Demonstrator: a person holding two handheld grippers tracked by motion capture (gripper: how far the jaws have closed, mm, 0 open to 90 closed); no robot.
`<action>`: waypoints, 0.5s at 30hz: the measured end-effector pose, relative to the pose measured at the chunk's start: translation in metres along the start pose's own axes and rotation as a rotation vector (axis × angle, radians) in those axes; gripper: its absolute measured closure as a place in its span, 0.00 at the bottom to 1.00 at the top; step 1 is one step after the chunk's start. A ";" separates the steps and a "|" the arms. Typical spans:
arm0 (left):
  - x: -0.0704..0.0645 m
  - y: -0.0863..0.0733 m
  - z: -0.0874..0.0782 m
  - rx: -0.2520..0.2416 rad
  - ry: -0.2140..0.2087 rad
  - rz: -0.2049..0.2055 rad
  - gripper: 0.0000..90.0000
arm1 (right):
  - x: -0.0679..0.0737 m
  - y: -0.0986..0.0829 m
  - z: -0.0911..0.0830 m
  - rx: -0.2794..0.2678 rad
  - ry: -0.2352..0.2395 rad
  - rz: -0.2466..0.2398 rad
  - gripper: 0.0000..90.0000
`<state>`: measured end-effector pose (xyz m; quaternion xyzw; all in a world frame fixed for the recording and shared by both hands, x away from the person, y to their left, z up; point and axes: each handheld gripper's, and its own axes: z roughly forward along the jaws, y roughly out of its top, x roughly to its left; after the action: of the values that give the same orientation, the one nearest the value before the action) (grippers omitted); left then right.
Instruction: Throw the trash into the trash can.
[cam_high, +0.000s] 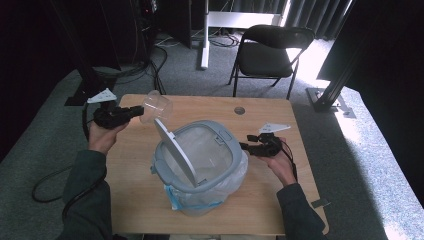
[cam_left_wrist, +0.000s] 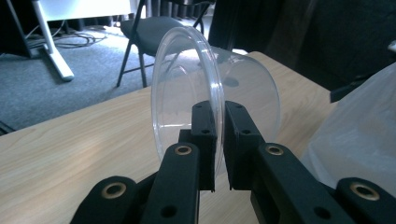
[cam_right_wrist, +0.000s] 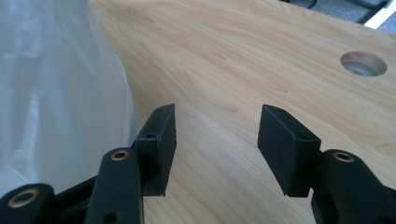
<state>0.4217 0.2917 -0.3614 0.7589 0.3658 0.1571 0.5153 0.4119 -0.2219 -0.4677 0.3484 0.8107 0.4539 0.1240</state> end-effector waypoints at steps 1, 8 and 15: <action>-0.001 0.001 0.000 0.000 -0.005 0.000 0.93 | 0.000 -0.001 0.001 0.004 -0.004 0.003 0.51; -0.007 0.011 0.001 -0.009 -0.041 0.010 0.93 | 0.001 -0.012 0.008 0.025 -0.003 0.016 0.51; -0.017 0.021 0.004 -0.016 -0.085 0.013 0.93 | 0.000 -0.015 0.006 0.024 -0.002 0.026 0.51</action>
<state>0.4209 0.2730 -0.3423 0.7631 0.3373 0.1311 0.5354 0.4081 -0.2233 -0.4837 0.3610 0.8113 0.4452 0.1148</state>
